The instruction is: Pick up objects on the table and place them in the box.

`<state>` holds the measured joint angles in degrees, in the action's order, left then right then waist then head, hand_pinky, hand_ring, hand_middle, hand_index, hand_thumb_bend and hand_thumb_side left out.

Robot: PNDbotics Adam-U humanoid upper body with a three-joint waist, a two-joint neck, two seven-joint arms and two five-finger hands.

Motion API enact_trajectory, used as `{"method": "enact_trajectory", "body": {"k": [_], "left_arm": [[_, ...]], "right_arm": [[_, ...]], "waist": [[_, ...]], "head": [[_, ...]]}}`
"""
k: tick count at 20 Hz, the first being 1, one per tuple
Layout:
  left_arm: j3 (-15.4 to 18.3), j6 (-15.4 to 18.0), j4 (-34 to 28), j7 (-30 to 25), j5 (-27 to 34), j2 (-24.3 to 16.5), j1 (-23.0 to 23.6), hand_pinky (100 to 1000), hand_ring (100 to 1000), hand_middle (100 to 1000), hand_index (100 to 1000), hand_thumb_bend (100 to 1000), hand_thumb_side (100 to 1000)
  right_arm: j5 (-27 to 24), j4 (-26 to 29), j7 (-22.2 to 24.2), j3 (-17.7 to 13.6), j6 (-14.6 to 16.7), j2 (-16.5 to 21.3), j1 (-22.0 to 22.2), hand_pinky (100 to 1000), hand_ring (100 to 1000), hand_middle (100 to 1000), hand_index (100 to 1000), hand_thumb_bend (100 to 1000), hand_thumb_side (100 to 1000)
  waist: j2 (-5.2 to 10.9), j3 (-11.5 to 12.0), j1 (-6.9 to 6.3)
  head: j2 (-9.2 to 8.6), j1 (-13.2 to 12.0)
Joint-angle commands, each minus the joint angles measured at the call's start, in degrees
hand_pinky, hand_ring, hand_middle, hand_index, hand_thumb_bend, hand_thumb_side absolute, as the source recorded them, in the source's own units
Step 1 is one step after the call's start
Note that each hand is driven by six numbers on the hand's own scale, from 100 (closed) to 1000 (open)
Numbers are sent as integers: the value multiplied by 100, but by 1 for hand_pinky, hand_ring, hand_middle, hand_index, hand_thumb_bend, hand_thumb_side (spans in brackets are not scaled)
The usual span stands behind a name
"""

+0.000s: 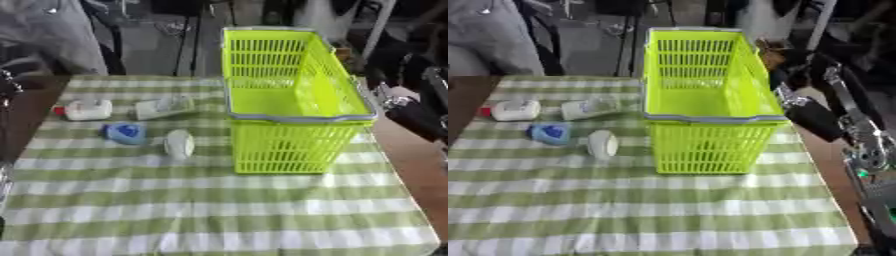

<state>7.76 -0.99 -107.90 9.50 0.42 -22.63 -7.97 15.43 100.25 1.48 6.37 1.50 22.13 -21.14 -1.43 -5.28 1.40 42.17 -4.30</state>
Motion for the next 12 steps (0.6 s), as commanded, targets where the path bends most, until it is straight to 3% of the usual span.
{"method": "enact_trajectory", "body": {"k": [1, 12], "left_arm": [[52, -14, -138, -29, -23, -48, -27, 651, 754, 755, 791, 357, 987], [36, -43, -197, -58, -23, -3, -11, 652, 752, 748, 788, 355, 986]], "right_arm": [[15, 49, -20, -76, 10, 141, -78, 616, 572, 688, 856, 280, 581], [10, 50, -25, -87, 14, 135, -66, 616, 572, 688, 854, 277, 581]], "waist": [[49, 0, -4], [48, 5, 8]], "head": [[-11, 7], [-22, 18]]}}
